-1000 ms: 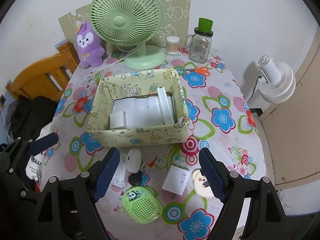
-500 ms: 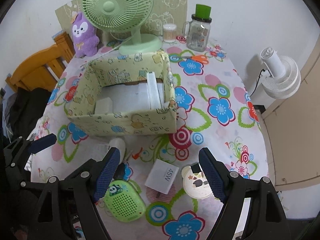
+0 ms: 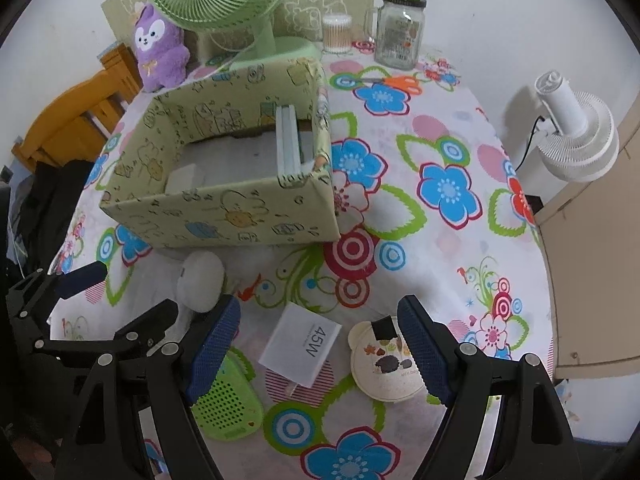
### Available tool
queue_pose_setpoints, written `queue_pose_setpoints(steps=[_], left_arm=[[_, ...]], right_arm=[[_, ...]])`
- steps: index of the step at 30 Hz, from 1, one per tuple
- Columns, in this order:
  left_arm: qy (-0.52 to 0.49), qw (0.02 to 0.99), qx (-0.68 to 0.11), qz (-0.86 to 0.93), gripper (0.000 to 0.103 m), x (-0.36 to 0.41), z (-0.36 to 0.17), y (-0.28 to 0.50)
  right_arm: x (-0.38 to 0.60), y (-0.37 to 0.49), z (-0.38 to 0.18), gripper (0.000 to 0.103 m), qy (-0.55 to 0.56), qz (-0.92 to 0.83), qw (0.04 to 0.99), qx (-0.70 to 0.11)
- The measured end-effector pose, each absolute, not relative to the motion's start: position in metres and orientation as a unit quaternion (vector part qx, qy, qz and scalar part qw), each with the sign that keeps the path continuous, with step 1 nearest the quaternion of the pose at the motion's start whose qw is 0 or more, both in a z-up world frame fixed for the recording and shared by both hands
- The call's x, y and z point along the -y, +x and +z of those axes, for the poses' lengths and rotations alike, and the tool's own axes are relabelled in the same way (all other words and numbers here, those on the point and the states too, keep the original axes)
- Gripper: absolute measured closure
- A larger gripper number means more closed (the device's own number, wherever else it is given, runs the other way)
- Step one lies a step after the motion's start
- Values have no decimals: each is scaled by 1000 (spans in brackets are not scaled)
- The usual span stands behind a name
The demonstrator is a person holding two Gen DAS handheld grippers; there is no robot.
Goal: Organize rigid objects
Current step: 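Lower the left tool onto the white earbud case and close it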
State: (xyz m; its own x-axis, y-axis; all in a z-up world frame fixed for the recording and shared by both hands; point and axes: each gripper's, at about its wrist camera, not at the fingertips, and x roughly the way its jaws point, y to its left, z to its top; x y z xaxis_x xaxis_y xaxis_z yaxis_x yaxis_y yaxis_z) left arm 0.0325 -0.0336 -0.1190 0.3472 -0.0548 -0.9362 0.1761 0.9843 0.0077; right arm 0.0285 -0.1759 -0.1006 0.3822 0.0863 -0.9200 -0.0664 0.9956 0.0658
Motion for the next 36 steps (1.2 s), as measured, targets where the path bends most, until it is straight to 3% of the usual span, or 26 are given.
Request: queue_pose_setpoints(steps=[11, 16, 27, 29, 32, 36], left_arm=[[77, 812, -574, -77, 30, 59, -134, 43], [73, 807, -581, -76, 48, 66, -140, 48], [106, 809, -572, -78, 66, 83, -145, 49], [105, 810, -572, -78, 68, 84, -145, 50], [102, 807, -576, -84, 78, 86, -146, 51], [106, 805, -577, -88, 79, 93, -148, 50]], right_arm=[[195, 36, -118, 20, 18, 41, 820, -570], [204, 38, -127, 20, 26, 36, 813, -581], [220, 37, -143, 20, 42, 17, 802, -595], [224, 36, -145, 24, 45, 11, 801, -596], [231, 34, -150, 26, 51, 1, 797, -602], [235, 31, -158, 26, 43, -11, 790, -612]])
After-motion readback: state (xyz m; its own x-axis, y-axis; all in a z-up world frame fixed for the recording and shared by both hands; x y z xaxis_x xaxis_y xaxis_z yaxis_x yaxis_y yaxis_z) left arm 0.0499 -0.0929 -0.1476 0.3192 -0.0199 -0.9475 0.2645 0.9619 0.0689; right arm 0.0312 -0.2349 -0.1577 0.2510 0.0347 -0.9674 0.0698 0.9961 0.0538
